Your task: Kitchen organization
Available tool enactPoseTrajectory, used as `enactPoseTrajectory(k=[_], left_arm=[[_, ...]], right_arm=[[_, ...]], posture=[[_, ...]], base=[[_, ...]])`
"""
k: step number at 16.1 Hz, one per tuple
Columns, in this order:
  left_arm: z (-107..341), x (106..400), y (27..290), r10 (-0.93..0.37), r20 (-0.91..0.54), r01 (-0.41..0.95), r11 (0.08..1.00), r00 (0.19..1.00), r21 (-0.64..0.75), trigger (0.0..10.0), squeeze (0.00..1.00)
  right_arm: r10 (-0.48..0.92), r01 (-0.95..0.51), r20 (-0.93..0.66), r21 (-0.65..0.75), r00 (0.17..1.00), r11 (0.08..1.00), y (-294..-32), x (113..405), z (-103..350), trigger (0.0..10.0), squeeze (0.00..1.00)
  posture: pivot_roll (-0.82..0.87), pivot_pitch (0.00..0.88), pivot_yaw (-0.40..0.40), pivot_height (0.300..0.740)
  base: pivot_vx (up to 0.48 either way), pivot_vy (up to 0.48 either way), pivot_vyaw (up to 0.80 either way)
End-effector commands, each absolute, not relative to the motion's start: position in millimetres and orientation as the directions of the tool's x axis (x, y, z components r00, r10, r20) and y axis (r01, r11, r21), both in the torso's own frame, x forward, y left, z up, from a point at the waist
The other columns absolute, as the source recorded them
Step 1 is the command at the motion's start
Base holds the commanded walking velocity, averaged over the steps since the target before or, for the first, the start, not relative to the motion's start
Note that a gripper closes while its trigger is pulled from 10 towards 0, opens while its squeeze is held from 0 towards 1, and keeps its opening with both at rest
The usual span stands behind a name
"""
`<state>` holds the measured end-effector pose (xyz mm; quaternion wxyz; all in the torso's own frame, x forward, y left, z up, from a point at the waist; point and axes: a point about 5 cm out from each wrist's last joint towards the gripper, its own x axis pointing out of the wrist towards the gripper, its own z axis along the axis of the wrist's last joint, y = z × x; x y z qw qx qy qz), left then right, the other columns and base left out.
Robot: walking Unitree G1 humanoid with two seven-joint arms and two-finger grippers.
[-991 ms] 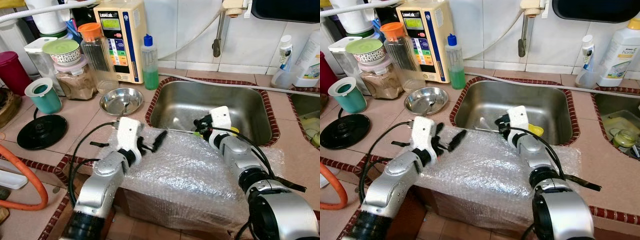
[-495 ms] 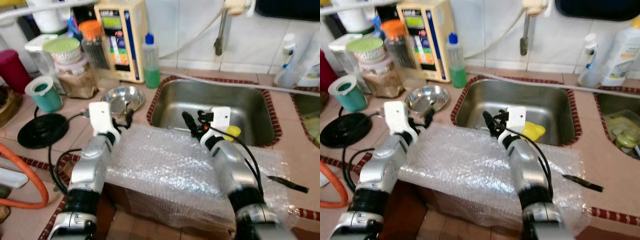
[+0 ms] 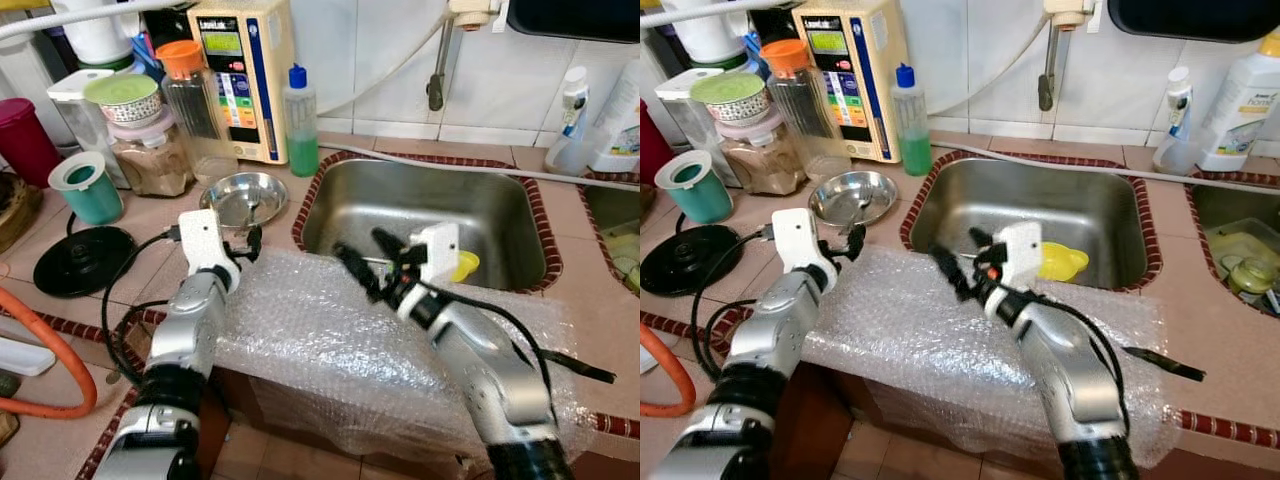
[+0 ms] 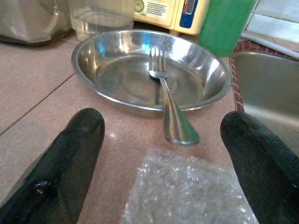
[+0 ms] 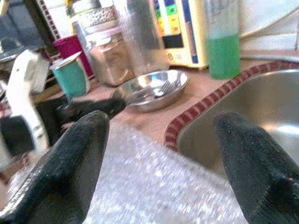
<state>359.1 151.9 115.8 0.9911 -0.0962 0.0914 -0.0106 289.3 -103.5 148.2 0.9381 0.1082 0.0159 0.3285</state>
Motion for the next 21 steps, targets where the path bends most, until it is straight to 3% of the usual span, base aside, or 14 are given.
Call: enactPoseTrajectory(k=[1,9,10,11,12,21], left_arm=[[115,362,154,-0.031,-0.186,-0.006,0.981,0.982,-0.196,10.0,0.00],[115,376,152,0.005,-0.186,-0.045,0.976,0.983,-0.212,10.0,0.00],[116,377,150,0.001,-0.182,-0.039,0.977,0.983,-0.207,9.3,0.00],[115,378,149,-0.008,-0.187,-0.033,0.976,0.982,-0.215,0.4,0.00],[114,378,148,-0.015,-0.195,-0.031,0.972,0.981,-0.233,0.0,0.00],[110,378,158,0.041,-0.193,-0.086,0.969,0.980,-0.230,0.0,0.00]], right_arm=[[0.659,-0.649,0.030,0.213,0.752,0.730,-99,283,150,10.0,0.00],[0.674,-0.654,-0.021,0.223,0.739,0.723,-98,269,154,10.0,0.00],[0.671,-0.649,-0.027,0.224,0.741,0.727,-98,268,154,10.0,0.00],[0.666,-0.644,-0.031,0.223,0.745,0.731,-98,267,155,10.0,0.00],[0.664,-0.642,-0.032,0.222,0.747,0.734,-99,267,155,10.0,0.00],[0.647,-0.625,-0.044,0.219,0.761,0.749,-106,266,157,10.0,0.00]], posture=[[-0.03,0.000,0.095,0.740],[-0.06,0.000,0.109,0.740],[-0.07,0.000,0.112,0.740],[-0.07,0.000,0.117,0.740],[-0.07,0.000,0.117,0.740],[-0.09,0.000,0.119,0.740]], base=[[0.000,0.000,0.00],[0.000,0.000,0.00],[0.000,0.000,0.00],[0.000,0.000,0.00],[0.000,0.000,0.00],[0.000,0.000,0.00]])
